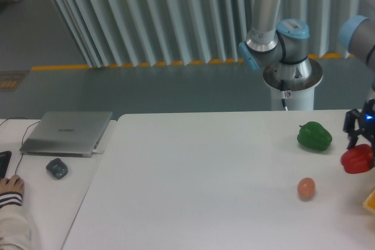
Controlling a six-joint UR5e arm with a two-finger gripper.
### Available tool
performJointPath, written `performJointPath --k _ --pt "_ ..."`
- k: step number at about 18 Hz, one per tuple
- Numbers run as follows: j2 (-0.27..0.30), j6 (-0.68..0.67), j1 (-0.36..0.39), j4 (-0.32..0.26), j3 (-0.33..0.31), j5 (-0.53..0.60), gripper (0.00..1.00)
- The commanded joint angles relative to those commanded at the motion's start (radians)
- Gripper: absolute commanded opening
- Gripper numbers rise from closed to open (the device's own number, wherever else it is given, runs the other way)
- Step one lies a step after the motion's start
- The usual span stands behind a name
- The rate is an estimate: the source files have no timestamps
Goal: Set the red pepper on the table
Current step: 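Carry the grasped red bell pepper over the table and lower it, then open the gripper to release the red pepper onto the table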
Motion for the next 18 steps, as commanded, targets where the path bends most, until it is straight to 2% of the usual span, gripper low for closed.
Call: performJointPath --k 3,7,11,12,15,16,18 --pt "-0.006 -0.113 -0.057 0.051 -0.003 0.000 0.48" --pt "-0.035 -0.313 -0.158 0.161 -0.009 0.006 0.48" --pt "-0.052 -0.359 -0.232 0.166 -0.052 0.011 0.48" --pt "-0.069 -0.373 -0.249 0.178 -0.055 0.049 0.48" --pt "-0.109 -0.437 -0.331 0.276 -0.069 0.243 0.48" --pt "-0.121 -0.451 -0.342 0.304 -0.074 0.261 0.48" --pt "-0.127 -0.473 -0.356 0.321 -0.078 0.273 0.48"
